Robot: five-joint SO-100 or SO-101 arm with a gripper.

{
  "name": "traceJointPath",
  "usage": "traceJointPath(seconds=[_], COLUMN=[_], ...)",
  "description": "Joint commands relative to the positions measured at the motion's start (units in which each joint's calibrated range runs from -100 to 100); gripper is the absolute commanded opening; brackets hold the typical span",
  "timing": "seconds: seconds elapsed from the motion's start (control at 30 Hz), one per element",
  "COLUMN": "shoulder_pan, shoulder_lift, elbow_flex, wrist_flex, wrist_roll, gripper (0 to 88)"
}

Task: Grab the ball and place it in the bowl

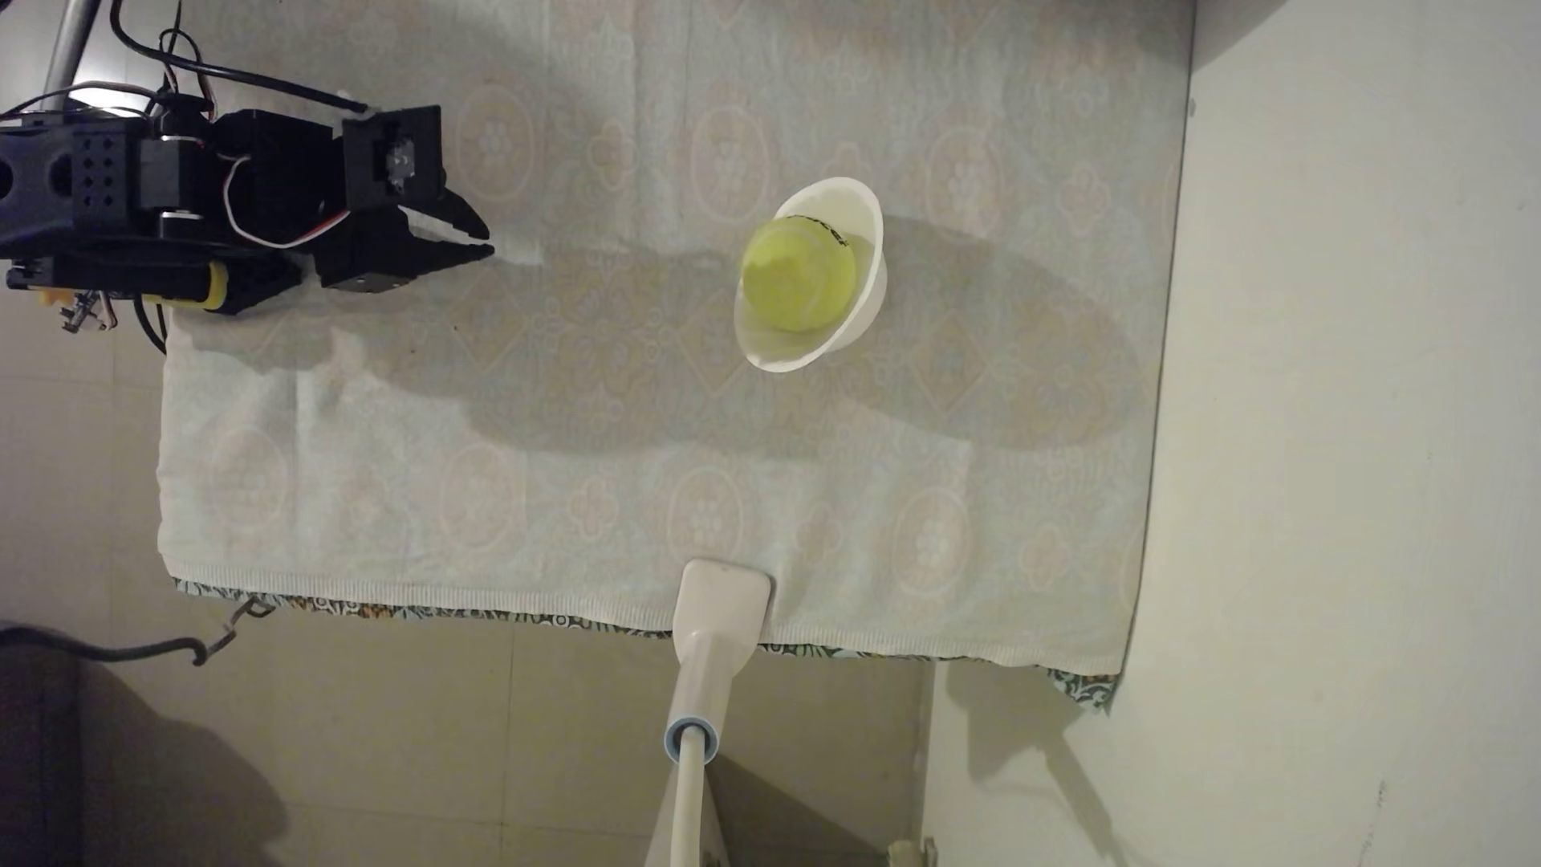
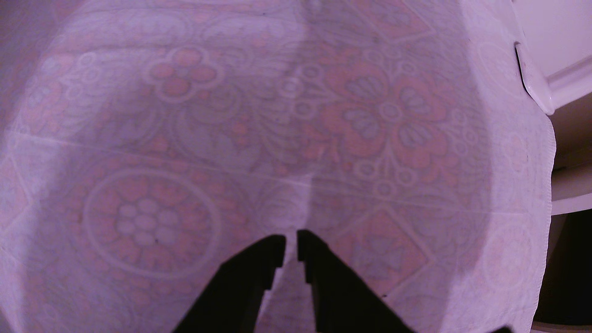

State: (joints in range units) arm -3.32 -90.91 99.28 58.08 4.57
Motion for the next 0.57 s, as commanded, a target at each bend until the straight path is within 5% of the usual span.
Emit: traceJointPath(seconds=[0.0,0.53], shoulder_pan=[-0.4,0.8], shoulder_lift=[-0.7,-0.7], elbow_flex=[0.6,0.6], wrist_flex=[0.9,0.9], wrist_roll=[0.0,-0.7], gripper=[0.2,0.2])
